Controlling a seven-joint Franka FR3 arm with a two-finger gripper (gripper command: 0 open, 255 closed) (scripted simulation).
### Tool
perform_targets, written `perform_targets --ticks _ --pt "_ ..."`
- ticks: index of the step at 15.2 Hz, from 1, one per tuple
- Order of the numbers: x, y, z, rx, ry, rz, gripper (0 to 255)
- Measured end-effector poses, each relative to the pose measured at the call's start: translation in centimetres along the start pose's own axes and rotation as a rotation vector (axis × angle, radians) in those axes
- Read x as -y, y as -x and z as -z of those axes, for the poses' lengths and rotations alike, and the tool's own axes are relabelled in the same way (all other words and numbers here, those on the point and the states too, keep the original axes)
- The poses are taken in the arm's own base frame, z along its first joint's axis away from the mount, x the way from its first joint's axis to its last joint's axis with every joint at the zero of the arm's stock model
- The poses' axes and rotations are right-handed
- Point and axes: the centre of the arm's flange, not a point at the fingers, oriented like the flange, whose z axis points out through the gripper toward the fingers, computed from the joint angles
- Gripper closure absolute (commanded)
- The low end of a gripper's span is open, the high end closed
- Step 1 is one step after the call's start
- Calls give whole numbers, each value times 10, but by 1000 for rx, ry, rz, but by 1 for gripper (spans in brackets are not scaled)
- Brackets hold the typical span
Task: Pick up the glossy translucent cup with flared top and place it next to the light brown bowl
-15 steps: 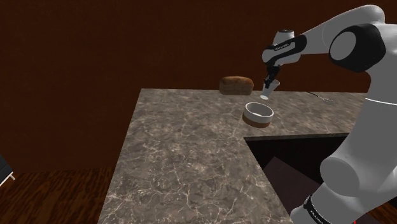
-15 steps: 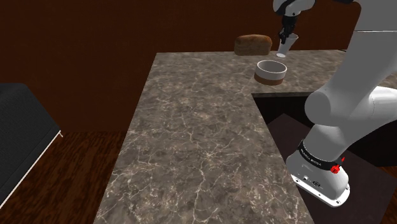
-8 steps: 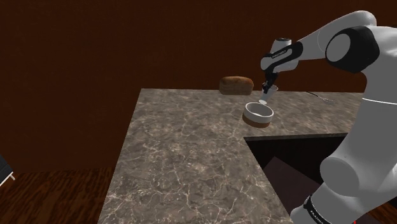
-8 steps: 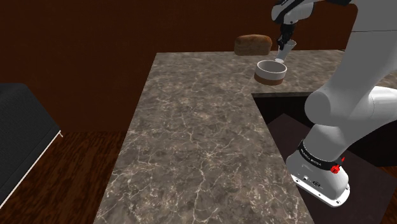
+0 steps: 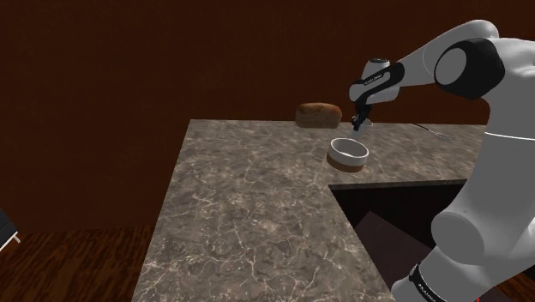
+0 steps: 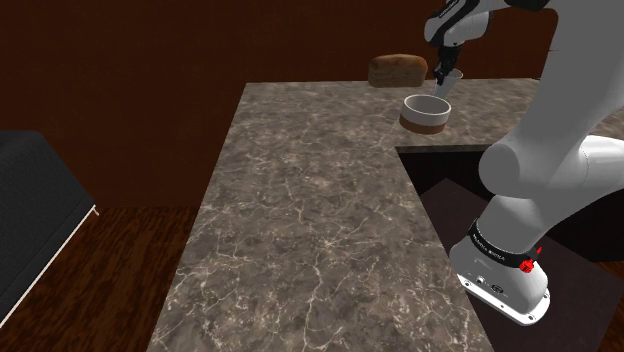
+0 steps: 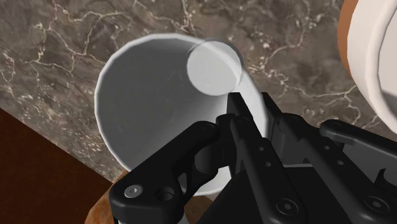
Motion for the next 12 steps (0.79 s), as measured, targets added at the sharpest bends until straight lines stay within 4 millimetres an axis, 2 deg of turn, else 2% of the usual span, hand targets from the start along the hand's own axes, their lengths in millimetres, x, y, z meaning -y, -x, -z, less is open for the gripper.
perform_targets --ticks 3,4,10,12 --pt "0 0 0 0 0 0 255" --pt "0 0 0 0 0 0 0" --pt "0 0 0 0 0 0 0" --pt "1 1 17 0 0 0 0"
